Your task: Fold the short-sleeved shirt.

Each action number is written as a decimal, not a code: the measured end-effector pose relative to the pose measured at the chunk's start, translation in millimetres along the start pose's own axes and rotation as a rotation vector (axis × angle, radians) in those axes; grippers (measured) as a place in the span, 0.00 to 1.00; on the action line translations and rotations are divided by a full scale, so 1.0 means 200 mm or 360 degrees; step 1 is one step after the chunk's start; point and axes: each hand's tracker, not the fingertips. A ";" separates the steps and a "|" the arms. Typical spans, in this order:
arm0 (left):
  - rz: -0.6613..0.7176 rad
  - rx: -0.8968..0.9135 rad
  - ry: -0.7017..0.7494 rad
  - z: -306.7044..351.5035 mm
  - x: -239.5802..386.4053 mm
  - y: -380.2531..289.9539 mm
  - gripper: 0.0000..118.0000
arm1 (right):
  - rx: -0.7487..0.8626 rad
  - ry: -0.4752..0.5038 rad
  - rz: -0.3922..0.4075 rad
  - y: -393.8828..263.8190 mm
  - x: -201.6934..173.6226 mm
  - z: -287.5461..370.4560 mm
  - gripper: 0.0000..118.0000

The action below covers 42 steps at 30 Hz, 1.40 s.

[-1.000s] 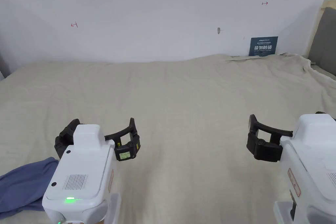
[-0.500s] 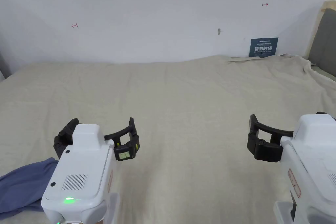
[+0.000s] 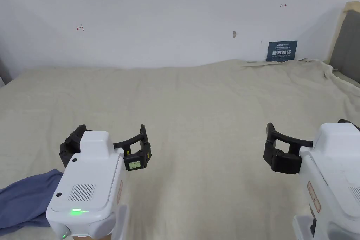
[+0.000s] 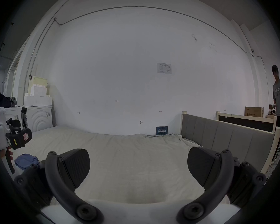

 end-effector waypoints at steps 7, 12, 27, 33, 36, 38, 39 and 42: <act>-0.0006 0.0004 0.0001 0.01 0.00 0.01 1.00 | -0.0003 -0.0011 0.0009 0.00 -0.01 0.00 1.00; 0.0010 -0.0008 -0.0005 0.01 -0.01 0.01 1.00 | -0.0025 -0.0018 0.0004 0.01 -0.03 0.01 1.00; 0.0015 -0.0006 -0.0011 0.03 -0.03 0.01 1.00 | -0.0500 -0.0196 -0.0381 0.10 0.01 -0.08 1.00; 0.0016 0.0001 -0.0008 0.03 -0.04 0.01 1.00 | -0.0743 -0.0270 -0.0495 0.12 0.07 -0.16 1.00; 0.0020 0.0003 -0.0005 0.03 -0.04 0.01 1.00 | -0.0739 -0.0324 -0.0464 0.11 0.06 -0.17 0.99; 0.0021 0.0001 -0.0003 0.03 -0.04 0.02 1.00 | -0.0700 -0.0308 -0.0439 0.11 0.06 -0.16 0.99; 0.0023 0.0001 -0.0002 0.03 -0.04 0.02 1.00 | -0.0696 -0.0298 -0.0420 0.11 0.06 -0.16 0.99; 0.0025 0.0007 -0.0001 0.03 -0.04 0.02 1.00 | -0.0656 -0.0275 -0.0352 0.07 0.08 -0.18 0.99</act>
